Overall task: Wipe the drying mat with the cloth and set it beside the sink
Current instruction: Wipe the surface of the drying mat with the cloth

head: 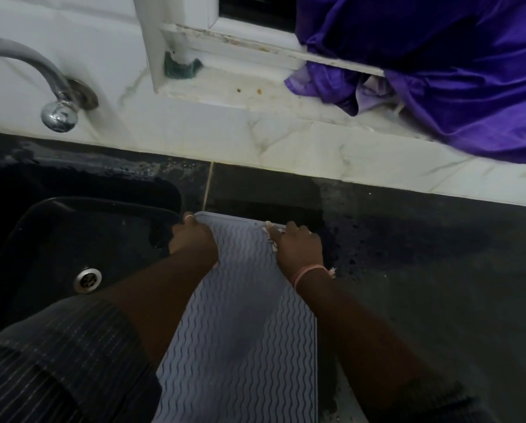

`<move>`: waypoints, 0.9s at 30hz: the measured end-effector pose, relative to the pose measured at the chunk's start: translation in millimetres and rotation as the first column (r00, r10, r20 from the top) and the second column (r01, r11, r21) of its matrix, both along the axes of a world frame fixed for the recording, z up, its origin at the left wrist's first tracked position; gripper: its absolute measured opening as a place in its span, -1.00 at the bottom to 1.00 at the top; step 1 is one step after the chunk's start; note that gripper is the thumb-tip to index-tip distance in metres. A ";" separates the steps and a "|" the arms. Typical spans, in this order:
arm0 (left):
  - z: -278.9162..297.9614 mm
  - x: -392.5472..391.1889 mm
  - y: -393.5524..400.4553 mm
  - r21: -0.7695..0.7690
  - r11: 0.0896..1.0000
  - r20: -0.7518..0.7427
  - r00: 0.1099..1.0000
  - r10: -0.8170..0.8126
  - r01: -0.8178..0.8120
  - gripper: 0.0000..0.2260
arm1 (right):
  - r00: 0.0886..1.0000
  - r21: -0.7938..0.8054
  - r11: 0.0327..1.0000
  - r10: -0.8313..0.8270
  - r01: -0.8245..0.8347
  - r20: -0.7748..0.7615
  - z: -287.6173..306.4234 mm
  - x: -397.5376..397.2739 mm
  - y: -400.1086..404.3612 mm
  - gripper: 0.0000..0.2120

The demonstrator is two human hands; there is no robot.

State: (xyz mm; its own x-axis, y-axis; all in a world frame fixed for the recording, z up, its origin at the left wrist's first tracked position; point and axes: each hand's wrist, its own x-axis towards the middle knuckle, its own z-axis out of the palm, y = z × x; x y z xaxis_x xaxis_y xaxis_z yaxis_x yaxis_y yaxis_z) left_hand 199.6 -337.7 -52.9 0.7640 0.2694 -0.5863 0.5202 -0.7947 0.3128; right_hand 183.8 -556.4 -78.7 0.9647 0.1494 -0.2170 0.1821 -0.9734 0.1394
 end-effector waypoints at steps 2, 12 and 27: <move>1.7 -1.7 -1.4 0.023 1.000 -0.005 1.000 -0.013 0.013 0.00 | 0.998 -0.029 0.998 -0.051 0.051 -0.025 5.2 1.9 -8.1 -0.43; -5.6 -4.6 -21.6 0.185 0.973 0.111 0.981 -0.160 0.138 -0.44 | 0.920 0.207 0.897 -0.390 0.391 -0.047 8.7 1.5 27.6 -0.73; -15.6 10.0 -84.7 0.272 0.582 -0.223 0.639 -0.737 0.766 -0.15 | 0.999 0.008 0.999 0.050 -0.050 0.018 -0.7 0.1 29.0 -0.53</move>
State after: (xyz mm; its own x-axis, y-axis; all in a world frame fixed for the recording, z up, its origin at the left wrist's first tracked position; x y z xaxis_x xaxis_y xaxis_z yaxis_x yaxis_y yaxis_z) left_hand 209.6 -422.4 -68.4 0.7357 -0.2040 -0.6459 -0.2989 -0.9535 -0.0393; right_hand 183.9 -527.3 -79.4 0.9596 0.1996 -0.1982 0.2284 -0.9641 0.1353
